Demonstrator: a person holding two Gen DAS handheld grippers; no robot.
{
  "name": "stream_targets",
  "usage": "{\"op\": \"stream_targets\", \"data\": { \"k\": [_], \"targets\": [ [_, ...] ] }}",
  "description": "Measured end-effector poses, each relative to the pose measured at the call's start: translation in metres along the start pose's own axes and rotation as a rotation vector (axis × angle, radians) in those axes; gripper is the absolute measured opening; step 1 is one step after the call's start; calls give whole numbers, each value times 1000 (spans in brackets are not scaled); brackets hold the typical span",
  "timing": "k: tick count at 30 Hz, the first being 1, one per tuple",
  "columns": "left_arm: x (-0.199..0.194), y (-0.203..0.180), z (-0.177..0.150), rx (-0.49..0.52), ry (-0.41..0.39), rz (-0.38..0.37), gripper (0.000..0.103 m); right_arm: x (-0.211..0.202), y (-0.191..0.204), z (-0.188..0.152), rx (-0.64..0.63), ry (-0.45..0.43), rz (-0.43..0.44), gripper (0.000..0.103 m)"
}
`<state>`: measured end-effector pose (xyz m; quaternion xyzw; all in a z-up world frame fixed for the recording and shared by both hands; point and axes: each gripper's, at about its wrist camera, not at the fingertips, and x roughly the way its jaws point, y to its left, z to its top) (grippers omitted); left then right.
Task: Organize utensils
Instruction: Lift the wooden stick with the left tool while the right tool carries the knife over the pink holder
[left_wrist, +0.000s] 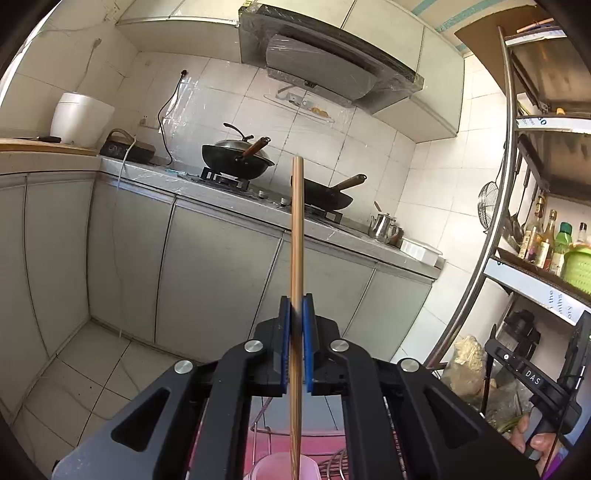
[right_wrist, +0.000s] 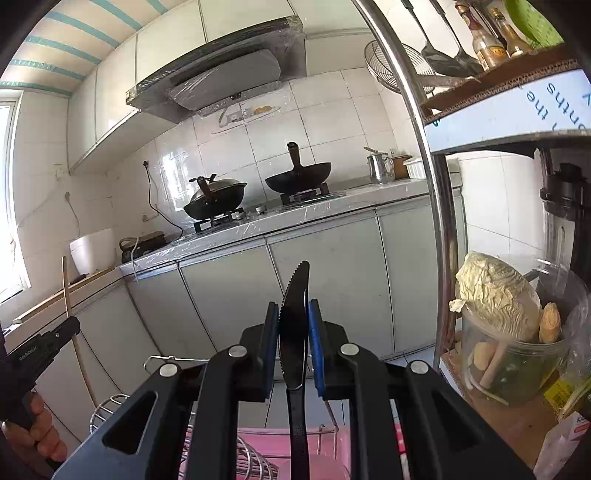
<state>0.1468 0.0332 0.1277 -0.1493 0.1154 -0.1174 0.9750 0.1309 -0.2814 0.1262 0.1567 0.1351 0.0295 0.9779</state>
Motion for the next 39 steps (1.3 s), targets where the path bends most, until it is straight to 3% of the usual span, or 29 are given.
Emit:
{"op": "stream_targets", "data": {
  "k": [6, 13, 23, 31, 34, 36, 39],
  "targets": [
    [8, 2, -26, 28, -5, -6, 5, 11, -19, -27, 54, 31, -14, 15],
    [3, 7, -55, 53, 62, -7, 5, 7, -24, -54, 62, 96, -9, 15],
    [12, 14, -75, 58, 241, 8, 6, 11, -23, -76, 27, 279, -51, 13],
    [15, 23, -81, -37, 377, -6, 7, 12, -18, -73, 12, 329, -69, 14],
    [13, 26, -78, -49, 391, 1, 8, 8, -20, -72, 24, 331, -64, 28],
    [13, 29, -77, -72, 405, -3, 9, 4, -21, -69, 27, 315, -60, 47],
    [14, 32, -75, -96, 423, -2, 12, 0, -20, -65, 11, 313, -61, 49]
  ]
}}
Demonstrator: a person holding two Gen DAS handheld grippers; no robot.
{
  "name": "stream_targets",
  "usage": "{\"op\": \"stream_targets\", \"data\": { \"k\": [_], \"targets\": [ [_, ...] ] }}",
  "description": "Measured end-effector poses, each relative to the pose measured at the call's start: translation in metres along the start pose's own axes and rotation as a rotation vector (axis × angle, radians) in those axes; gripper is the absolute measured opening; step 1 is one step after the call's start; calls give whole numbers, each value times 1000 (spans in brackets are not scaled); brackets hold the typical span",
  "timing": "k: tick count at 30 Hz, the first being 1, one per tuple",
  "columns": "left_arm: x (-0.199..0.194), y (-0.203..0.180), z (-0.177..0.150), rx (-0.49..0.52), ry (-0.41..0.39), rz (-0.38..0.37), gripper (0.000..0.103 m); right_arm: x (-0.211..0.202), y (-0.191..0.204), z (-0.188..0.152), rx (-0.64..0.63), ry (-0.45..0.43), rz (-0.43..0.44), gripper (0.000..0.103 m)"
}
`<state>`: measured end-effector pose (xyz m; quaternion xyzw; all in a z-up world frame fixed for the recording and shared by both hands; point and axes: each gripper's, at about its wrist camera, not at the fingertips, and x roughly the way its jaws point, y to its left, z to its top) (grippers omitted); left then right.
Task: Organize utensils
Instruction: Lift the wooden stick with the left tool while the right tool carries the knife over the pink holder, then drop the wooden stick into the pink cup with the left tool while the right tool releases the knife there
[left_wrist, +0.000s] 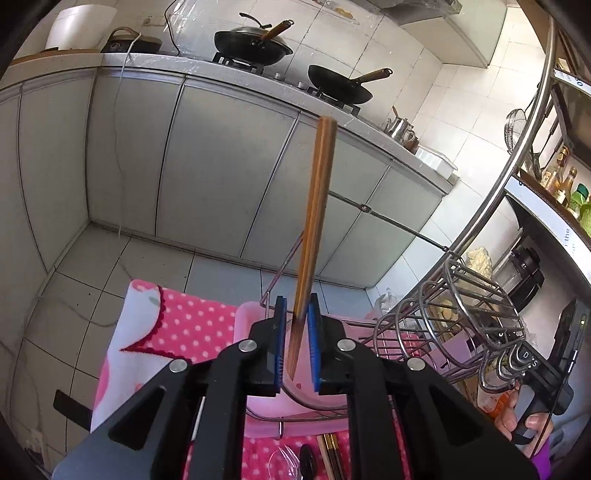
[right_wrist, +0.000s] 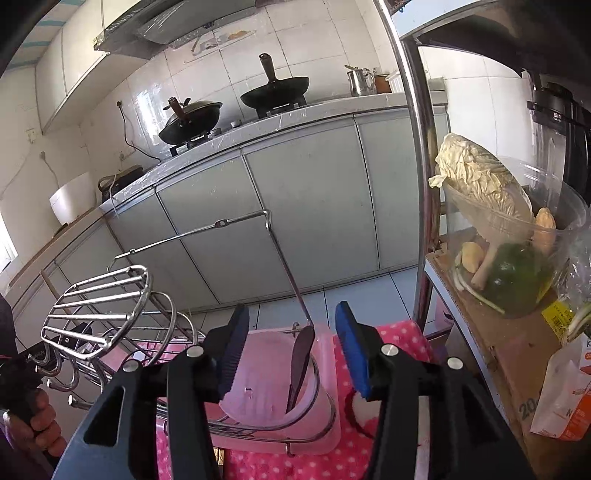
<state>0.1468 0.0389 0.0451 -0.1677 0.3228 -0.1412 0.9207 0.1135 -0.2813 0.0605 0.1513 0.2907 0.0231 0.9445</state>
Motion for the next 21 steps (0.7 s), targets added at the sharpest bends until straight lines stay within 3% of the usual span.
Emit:
{"op": "stream_targets", "data": {
  "k": [11, 16, 21],
  "targets": [
    [-32, -4, 2, 19, -30, 26, 37, -30, -10, -18, 30, 4, -17, 51],
    [-56, -6, -9, 31, -47, 46, 41, -54, -13, -45, 50, 11, -24, 51],
    [-77, -3, -34, 38, -19, 56, 41, -66, -13, -75, 88, 79, 11, 52]
  ]
}}
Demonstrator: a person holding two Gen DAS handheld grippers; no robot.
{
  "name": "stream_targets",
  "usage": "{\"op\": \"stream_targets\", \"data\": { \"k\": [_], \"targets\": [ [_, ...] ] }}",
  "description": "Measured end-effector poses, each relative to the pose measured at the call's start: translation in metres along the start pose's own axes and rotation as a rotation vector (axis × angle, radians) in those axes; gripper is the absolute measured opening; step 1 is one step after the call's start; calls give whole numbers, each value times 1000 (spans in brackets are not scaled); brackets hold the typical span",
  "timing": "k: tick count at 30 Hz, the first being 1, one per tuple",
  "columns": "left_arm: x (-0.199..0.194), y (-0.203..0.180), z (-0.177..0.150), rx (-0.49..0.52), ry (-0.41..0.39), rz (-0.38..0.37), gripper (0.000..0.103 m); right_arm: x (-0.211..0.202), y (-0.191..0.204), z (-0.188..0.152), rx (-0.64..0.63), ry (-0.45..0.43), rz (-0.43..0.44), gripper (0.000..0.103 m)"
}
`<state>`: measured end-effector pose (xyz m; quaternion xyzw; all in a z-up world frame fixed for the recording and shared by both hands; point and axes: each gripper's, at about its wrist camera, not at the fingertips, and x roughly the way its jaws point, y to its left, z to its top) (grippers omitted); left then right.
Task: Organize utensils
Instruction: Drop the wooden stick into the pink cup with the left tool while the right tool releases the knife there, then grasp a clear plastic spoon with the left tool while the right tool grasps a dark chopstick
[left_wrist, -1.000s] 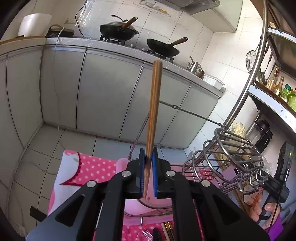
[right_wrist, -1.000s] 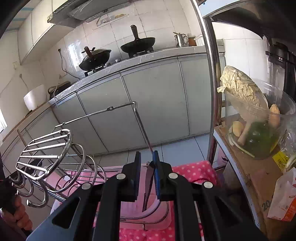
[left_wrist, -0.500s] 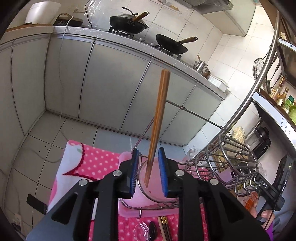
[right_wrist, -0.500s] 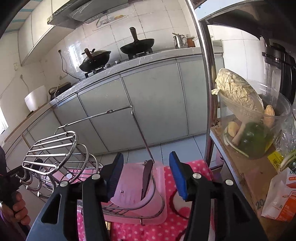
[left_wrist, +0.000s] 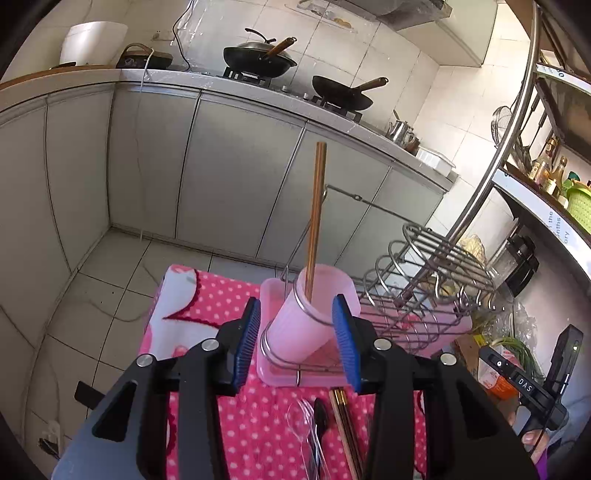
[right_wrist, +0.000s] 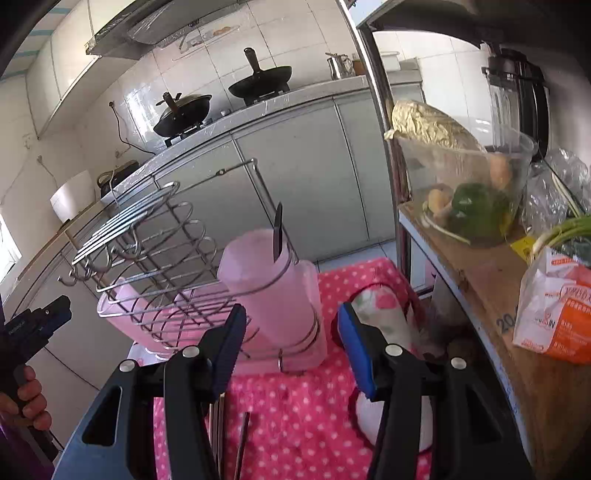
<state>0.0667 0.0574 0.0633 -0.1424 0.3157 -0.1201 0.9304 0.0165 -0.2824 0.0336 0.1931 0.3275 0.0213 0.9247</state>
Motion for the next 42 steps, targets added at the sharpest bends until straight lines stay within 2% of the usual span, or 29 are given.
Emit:
{"op": "stream_targets", "data": {
  "k": [3, 8, 12, 14, 17, 20, 24, 27, 28, 31, 36, 39, 42],
  "targets": [
    [-4, 2, -21, 1, 56, 2, 41, 1, 1, -17, 12, 44, 15, 51],
    [9, 8, -59, -32, 183, -16, 41, 15, 9, -46, 2, 163, 44, 41],
    [35, 12, -87, -71, 341, -56, 39, 28, 16, -66, 0, 262, 77, 28],
    [50, 12, -96, -85, 418, -62, 31, 36, 17, -73, 8, 307, 97, 25],
    [74, 12, -109, -106, 525, -66, 29, 46, 17, -80, 22, 356, 115, 22],
    [91, 8, -115, -99, 587, -58, 28, 56, 15, -83, 33, 396, 125, 21],
    [110, 5, -118, -78, 634, -21, 25, 67, 15, -86, 37, 431, 131, 21],
    [120, 4, -119, -87, 652, -15, 16, 71, 16, -87, 35, 444, 133, 21],
    [120, 3, -119, -92, 652, -19, 8, 72, 16, -88, 35, 447, 135, 21],
    [118, 3, -117, -98, 638, -28, 2, 74, 17, -88, 40, 460, 142, 20],
    [97, 23, -108, -104, 598, 31, 2, 77, 20, -90, 43, 483, 144, 17],
    [81, 35, -102, -74, 556, 102, 2, 84, 23, -90, 48, 502, 138, 16],
    [73, 44, -102, -60, 568, 123, 2, 95, 29, -90, 46, 541, 135, 16]
  ]
}}
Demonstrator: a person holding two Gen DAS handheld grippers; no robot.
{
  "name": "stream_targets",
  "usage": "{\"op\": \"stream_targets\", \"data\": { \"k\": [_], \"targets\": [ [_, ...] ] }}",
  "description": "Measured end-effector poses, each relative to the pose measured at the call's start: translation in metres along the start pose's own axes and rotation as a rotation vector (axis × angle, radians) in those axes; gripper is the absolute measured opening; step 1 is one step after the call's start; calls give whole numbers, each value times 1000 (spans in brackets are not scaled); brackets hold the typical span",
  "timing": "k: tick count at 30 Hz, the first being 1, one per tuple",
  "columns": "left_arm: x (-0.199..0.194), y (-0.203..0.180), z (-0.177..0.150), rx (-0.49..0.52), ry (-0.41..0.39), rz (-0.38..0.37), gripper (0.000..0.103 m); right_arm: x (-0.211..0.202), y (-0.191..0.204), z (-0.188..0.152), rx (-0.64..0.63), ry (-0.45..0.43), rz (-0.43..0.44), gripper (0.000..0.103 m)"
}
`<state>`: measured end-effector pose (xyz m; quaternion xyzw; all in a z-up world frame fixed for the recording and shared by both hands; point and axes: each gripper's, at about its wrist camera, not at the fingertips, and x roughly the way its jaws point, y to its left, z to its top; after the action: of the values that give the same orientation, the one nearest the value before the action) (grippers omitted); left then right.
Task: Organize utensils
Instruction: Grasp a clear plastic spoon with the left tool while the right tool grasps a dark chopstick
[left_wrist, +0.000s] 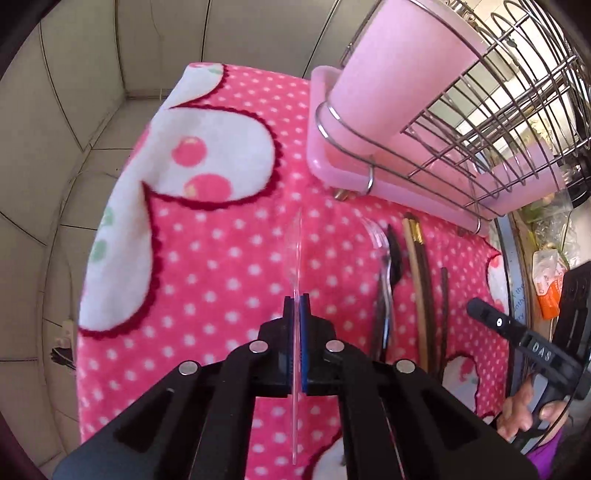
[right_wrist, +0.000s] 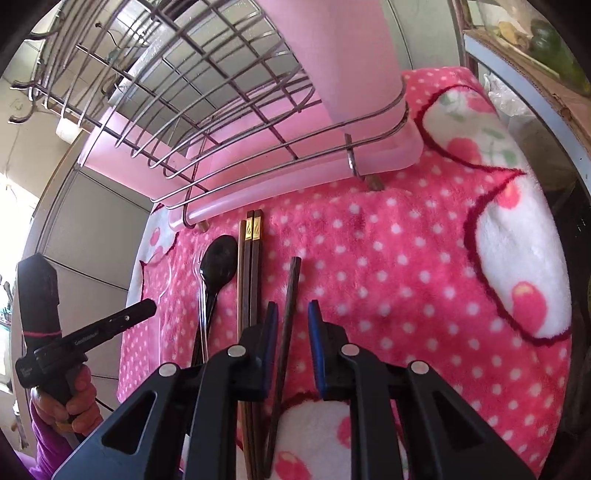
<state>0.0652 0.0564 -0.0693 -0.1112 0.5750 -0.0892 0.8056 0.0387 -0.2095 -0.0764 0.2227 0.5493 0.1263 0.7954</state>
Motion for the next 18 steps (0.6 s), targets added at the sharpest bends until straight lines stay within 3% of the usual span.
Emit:
{"op": "stream_targets", "data": {
  "k": [9, 18],
  "targets": [
    [14, 2, 17, 71, 107, 27, 3, 26, 15, 13, -39, 73, -74, 17],
    [40, -9, 39, 106, 201, 75, 5, 45, 21, 22, -49, 98, -88, 18]
  ]
}}
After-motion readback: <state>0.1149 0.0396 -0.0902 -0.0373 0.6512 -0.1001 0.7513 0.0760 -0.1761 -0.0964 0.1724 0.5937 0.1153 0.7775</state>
